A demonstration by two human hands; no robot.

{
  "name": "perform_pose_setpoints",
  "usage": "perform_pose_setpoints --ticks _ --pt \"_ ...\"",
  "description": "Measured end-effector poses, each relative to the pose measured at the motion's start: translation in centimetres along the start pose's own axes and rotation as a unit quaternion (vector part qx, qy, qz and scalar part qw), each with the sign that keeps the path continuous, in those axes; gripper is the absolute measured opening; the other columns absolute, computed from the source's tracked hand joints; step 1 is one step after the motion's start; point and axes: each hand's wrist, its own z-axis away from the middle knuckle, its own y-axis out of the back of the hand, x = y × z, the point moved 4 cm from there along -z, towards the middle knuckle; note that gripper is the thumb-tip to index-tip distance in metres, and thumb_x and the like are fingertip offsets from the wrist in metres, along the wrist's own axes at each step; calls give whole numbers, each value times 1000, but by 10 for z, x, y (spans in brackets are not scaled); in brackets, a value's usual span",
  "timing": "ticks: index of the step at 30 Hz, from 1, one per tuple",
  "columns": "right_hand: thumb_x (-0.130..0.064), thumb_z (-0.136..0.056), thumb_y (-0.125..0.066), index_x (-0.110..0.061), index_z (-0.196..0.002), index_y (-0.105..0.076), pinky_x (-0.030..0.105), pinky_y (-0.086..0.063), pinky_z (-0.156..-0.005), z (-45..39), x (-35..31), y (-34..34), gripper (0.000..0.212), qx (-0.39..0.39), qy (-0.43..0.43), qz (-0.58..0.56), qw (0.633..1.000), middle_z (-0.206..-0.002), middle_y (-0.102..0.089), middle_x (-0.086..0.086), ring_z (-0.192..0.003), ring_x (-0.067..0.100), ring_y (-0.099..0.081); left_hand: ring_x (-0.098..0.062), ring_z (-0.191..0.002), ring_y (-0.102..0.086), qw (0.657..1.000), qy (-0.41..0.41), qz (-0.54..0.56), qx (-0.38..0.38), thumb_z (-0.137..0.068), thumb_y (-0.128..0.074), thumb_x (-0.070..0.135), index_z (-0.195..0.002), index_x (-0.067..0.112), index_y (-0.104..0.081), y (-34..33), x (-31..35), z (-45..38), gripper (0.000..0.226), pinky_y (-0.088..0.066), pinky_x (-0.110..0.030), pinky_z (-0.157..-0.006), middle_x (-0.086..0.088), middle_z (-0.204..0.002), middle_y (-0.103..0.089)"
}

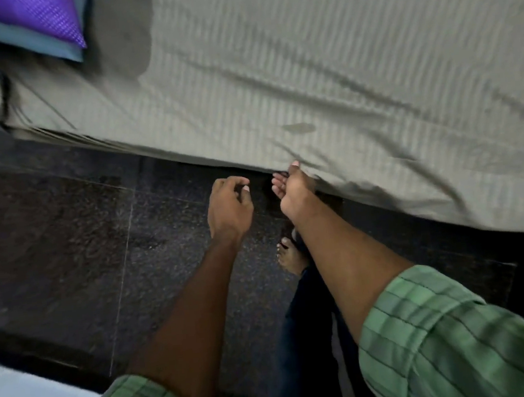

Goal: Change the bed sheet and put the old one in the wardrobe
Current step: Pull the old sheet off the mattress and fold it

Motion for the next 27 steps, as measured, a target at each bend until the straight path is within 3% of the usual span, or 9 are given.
perform_pose_setpoints --ticks 3,7,10,12,17,21,23,25,27 --pt "-40 -106 -52 -11 -75 -59 20 -41 -43 -4 4 -5 44 75 16 0 997 -70 -69 7 -49 12 -56 -16 -84 -60 999 36 12 -10 -101 -58 26 -112 22 -72 1 -7 -20 18 -47 -27 -82 -3 -108 -60" --pt "-38 -104 -57 -12 -66 -58 20 -43 -42 5 4 -15 46 112 12 -20 993 -63 -69 4 -45 10 -57 -30 -101 -65 982 179 61 -21 -102 -52 50 -107 12 -74 3 -7 -51 44 -42 -28 -81 -11 -108 -71" --pt "-31 -104 -59 -10 -64 -58 19 -44 -41 13 3 -18 45 136 -1 -39 990 -60 -68 4 -42 8 -55 -31 -98 -69 907 367 203 -30 -81 -47 82 -107 9 -75 -11 -17 -66 83 -54 -40 -94 -11 -107 -74" --pt "-25 -103 -59 -10 -62 -59 19 -44 -40 21 -2 -19 44 136 9 -33 990 -57 -67 4 -39 7 -54 -25 -89 -73 860 417 292 -27 -74 -51 84 -111 9 -73 -19 -21 -74 86 -57 -43 -91 -7 -99 -76" --pt "-18 -103 -61 -8 -65 -58 20 -46 -47 58 -34 -41 39 44 63 -71 994 -60 -69 7 -45 9 -59 -16 -76 -73 883 338 317 -67 -102 -57 40 -85 12 -70 -15 -22 -92 35 -49 -31 -75 -3 -81 -75" --pt "-20 -103 -60 -10 -71 -58 22 -48 -57 81 -66 -55 33 -20 135 -131 982 -63 -68 5 -56 13 -62 -6 -66 -58 893 225 388 -29 -105 -57 32 -71 18 -62 27 8 -103 37 -45 -27 -71 9 -69 -66" --pt "-24 -102 -60 -12 -77 -59 25 -50 -63 84 -85 -59 28 -51 169 -200 964 -72 -68 6 -63 16 -64 0 -59 -45 904 104 414 -19 -106 -57 30 -67 25 -51 63 47 -122 40 -38 -23 -61 18 -60 -52" --pt "-31 -101 -59 -14 -81 -60 27 -51 -66 83 -88 -62 26 -49 180 -240 953 -79 -69 6 -70 17 -66 -2 -54 -36 923 -10 383 -43 -104 -59 31 -61 27 -42 88 81 -146 46 -32 -27 -55 17 -54 -41" --pt "-41 -103 -54 -16 -85 -62 26 -49 -64 71 -71 -72 32 -15 161 -212 964 -79 -72 4 -69 16 -66 -8 -50 -38 946 -46 314 -63 -101 -60 38 -57 24 -37 98 91 -171 52 -30 -31 -53 9 -50 -36"
